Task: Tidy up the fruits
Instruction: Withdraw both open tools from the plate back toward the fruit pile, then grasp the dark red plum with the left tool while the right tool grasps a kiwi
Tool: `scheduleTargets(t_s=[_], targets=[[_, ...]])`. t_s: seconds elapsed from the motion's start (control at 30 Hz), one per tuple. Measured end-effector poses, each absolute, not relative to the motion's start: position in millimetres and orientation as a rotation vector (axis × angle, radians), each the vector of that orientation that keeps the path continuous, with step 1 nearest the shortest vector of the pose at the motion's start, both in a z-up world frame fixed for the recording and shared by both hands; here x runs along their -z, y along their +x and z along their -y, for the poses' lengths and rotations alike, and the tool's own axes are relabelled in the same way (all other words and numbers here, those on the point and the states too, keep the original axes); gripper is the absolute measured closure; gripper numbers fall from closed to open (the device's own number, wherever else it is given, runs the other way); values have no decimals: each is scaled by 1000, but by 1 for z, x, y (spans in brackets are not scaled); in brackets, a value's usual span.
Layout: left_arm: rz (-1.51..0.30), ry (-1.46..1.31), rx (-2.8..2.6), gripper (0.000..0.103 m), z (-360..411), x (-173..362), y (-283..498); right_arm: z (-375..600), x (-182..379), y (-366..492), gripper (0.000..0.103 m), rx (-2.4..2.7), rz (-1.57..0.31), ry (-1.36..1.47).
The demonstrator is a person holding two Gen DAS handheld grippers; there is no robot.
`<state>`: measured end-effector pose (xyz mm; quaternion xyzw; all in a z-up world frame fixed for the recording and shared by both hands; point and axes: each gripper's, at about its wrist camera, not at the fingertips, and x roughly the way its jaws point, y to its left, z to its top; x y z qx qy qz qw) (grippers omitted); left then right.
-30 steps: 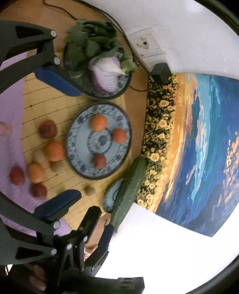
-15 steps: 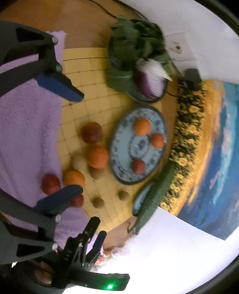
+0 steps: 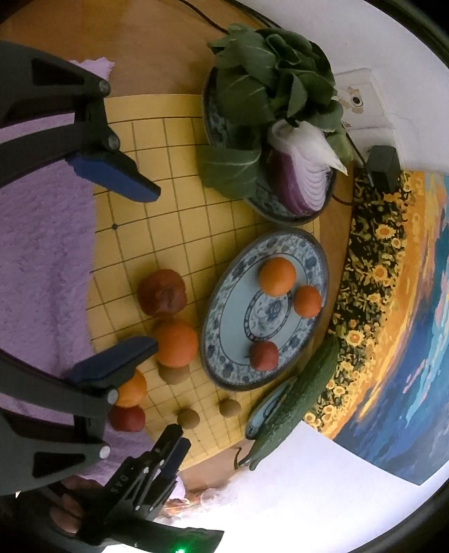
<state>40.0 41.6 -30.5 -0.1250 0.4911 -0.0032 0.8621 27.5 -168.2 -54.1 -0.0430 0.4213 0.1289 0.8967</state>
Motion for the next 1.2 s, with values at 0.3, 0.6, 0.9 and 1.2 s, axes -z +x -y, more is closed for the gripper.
scheduleTargets(t_s=[0.3, 0.6, 0.9, 1.2], targets=[[-1049, -251, 18, 27, -40, 39, 48, 163, 56, 44, 60, -262, -877, -117], [-1051, -241, 28, 28, -42, 38, 51, 153, 58, 63, 38, -325, -832, -295], [-1058, -203, 19, 33, -38, 39, 53, 160, 58, 78, 46, -416, -813, -352], [-1056, -235, -10, 59, -37, 39, 55, 157, 58, 86, 51, -374, -829, -279]])
